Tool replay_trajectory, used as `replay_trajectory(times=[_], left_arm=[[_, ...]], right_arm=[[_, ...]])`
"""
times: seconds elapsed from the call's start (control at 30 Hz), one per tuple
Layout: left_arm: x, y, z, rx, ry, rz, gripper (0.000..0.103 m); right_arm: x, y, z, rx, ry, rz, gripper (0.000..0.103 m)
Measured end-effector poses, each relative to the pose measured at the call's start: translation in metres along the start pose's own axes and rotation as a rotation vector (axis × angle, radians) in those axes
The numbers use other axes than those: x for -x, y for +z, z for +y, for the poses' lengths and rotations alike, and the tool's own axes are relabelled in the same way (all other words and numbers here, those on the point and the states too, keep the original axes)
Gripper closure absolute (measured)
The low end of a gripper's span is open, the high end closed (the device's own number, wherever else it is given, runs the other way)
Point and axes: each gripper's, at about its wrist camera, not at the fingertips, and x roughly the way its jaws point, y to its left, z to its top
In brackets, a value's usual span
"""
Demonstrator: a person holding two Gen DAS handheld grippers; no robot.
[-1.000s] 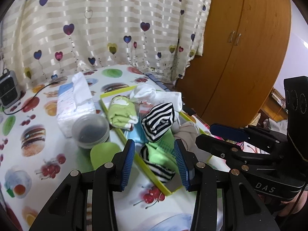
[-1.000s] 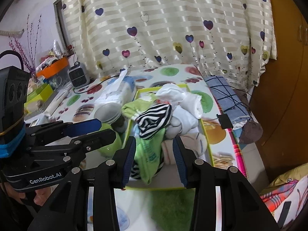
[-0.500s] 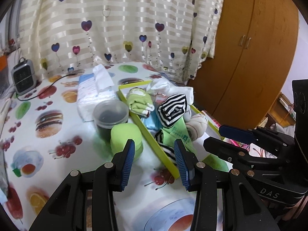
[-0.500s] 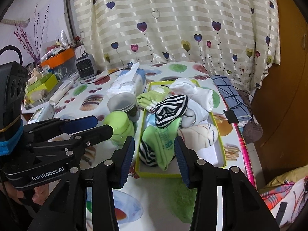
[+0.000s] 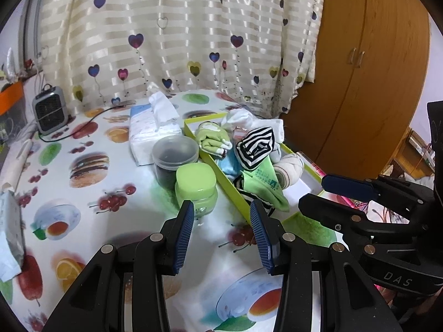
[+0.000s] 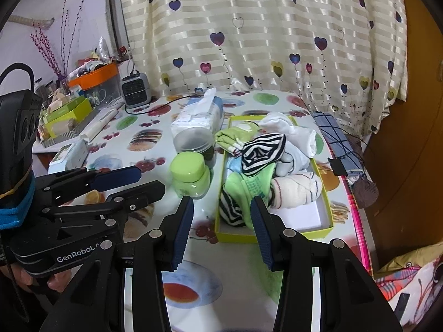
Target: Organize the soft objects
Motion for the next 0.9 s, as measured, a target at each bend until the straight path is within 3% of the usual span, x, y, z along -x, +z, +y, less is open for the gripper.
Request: replay_trajectory(times=[0.9], left_arm=[[-0.014,-0.005,0.004,0.012,0.012,0.047,0.062]], right_arm=[[-0.008,-0.004,-0.004,0.000,0.004,0.024,0.059]])
